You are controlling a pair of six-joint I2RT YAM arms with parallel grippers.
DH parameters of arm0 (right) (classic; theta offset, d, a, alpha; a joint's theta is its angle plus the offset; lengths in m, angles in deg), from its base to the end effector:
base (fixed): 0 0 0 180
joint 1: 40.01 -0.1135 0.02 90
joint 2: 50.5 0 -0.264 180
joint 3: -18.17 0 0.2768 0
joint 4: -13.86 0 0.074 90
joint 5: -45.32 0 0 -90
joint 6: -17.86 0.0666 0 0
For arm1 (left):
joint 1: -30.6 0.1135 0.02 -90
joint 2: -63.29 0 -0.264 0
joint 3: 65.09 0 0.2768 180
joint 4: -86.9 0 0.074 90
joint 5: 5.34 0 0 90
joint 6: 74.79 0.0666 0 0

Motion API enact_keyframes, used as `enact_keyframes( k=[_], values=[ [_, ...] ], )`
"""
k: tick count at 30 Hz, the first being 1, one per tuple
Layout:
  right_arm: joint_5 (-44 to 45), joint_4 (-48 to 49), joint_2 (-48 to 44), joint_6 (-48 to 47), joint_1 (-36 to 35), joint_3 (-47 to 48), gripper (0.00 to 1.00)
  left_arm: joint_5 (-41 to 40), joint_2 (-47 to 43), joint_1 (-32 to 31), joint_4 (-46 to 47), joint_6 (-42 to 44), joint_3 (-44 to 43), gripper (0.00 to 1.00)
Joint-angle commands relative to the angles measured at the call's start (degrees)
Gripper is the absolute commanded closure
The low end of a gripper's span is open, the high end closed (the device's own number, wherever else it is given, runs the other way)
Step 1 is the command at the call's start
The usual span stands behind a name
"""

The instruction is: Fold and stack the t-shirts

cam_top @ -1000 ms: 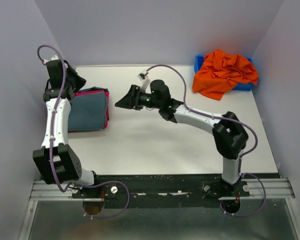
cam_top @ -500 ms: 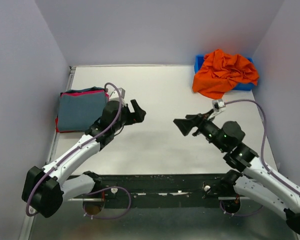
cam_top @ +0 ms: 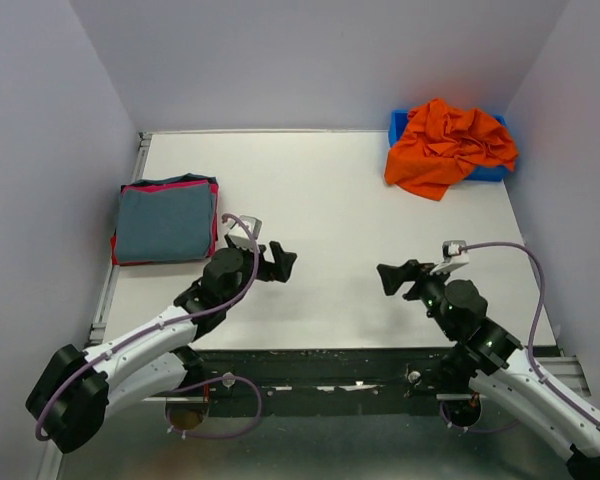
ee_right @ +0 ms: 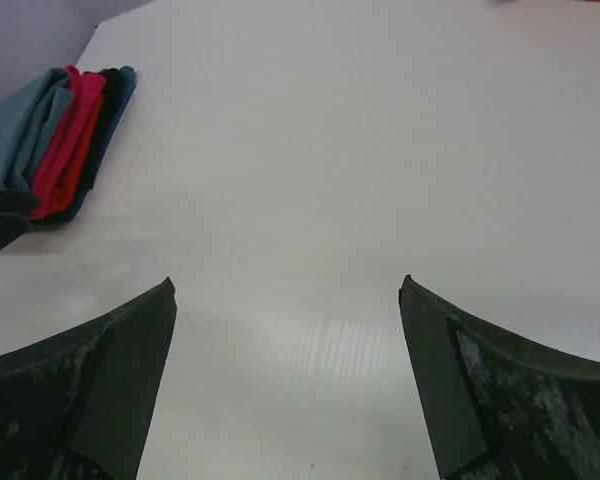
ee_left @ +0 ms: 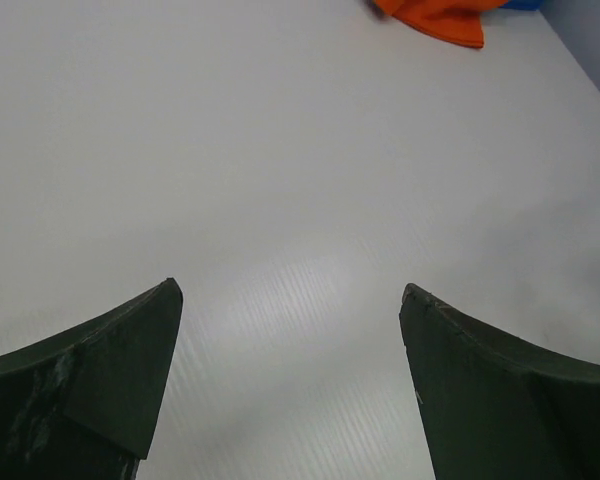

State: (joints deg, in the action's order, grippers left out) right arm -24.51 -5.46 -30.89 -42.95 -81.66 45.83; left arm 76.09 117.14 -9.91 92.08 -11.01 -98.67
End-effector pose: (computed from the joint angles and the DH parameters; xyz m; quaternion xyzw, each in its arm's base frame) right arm 0.1492 0.1020 0.2142 0.0278 0.7687 0.2516 0.5873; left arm 0.2033 -0.1607 0.1944 0.0534 0.7911 -0.2840 0.5391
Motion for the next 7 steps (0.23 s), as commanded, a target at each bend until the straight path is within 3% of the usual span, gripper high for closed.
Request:
enact_keyframes(
  k=[1,7],
  values=[
    [4.88,-0.84,-0.55,-1.15,-0.01,-0.02,0.0,2.68,-2.69,-0.18,6.91,2.84,0.32,0.01],
    [6.64,-2.24,-0.63,0.86,-0.01,0.42,0.0,1.37,-4.36,-0.18,6.3,2.84,0.76,0.01]
  ],
)
